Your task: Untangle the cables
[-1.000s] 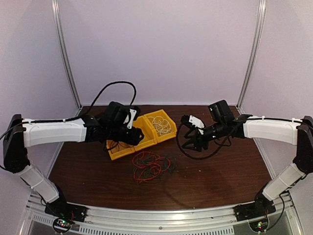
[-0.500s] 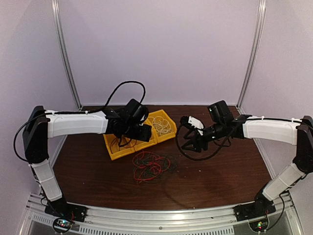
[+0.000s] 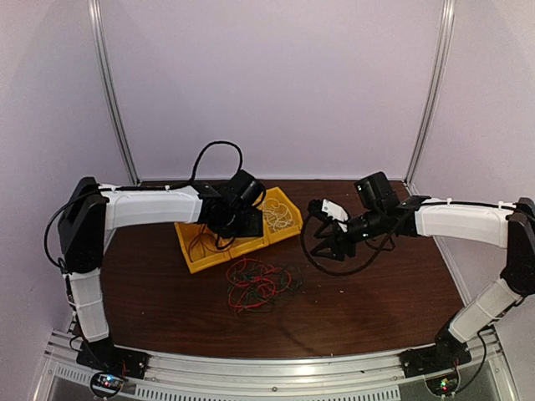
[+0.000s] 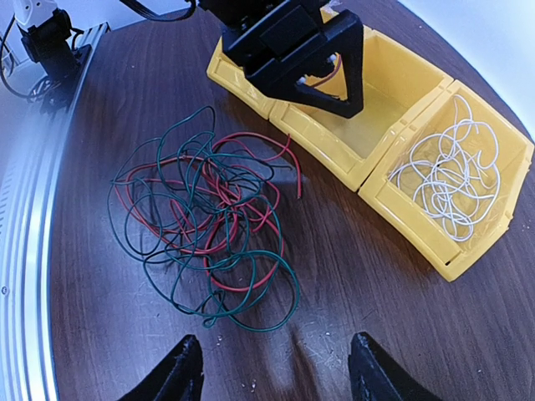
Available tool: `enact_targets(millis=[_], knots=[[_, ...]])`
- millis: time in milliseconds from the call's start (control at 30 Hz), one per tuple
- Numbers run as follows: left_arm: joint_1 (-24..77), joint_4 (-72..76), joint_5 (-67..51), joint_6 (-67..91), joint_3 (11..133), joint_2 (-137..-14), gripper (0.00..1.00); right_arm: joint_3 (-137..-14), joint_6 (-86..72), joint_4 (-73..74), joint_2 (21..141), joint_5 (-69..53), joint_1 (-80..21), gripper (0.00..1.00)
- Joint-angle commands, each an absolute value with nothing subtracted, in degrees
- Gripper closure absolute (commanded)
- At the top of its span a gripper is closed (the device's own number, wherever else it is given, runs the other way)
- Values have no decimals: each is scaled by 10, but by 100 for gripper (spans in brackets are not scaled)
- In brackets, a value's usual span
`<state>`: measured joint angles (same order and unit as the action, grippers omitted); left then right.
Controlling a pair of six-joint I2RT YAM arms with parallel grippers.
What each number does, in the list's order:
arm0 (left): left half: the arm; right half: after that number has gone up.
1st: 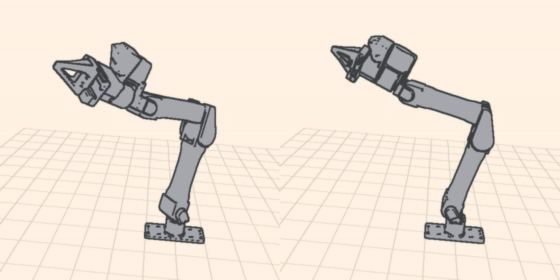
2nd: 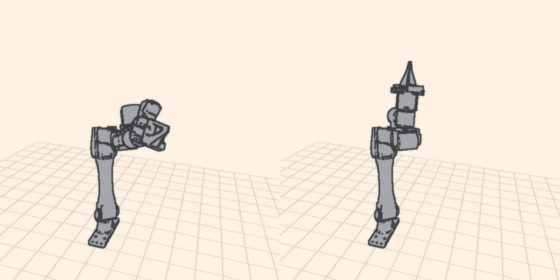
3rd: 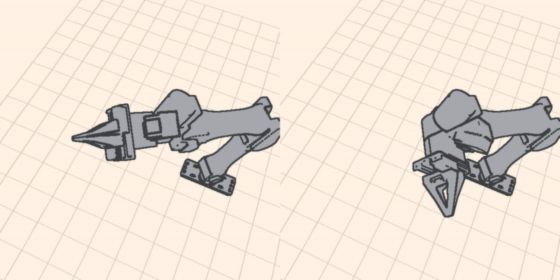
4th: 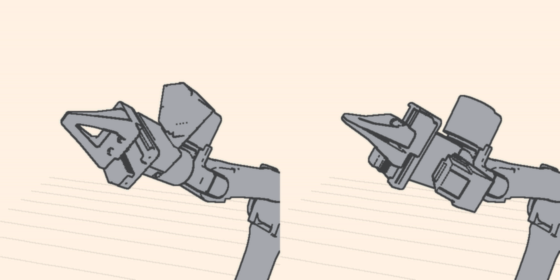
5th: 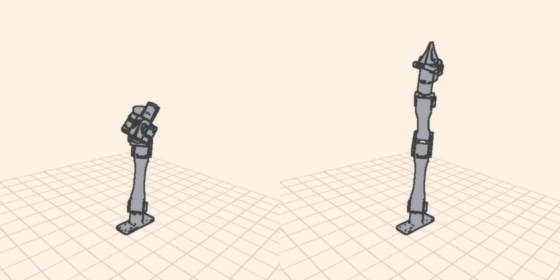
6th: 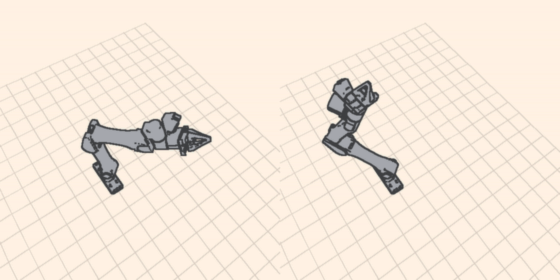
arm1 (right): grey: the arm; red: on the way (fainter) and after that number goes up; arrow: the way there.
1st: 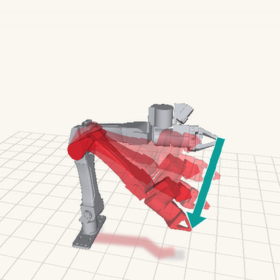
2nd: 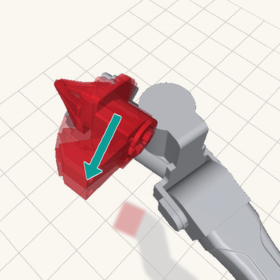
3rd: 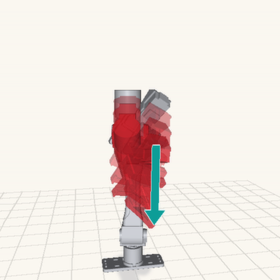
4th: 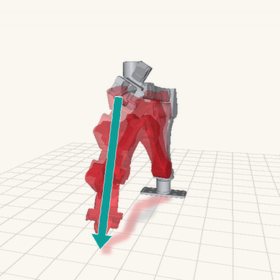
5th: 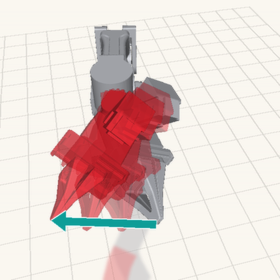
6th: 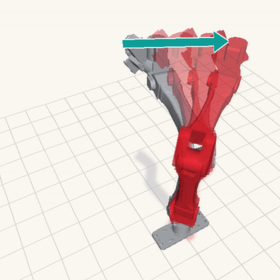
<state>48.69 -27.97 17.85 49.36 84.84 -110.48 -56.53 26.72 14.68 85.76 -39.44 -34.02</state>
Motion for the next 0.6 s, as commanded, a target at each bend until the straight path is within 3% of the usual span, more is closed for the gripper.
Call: enact_targets(millis=[0, 567], knots=[[475, -329, 219, 531, 873, -1137, 34, -566, 275, 156, 854, -401, -343, 39], [470, -349, 240, 548, 877, -1150, 34, -572, 282, 170, 864, -408, -344, 39]])
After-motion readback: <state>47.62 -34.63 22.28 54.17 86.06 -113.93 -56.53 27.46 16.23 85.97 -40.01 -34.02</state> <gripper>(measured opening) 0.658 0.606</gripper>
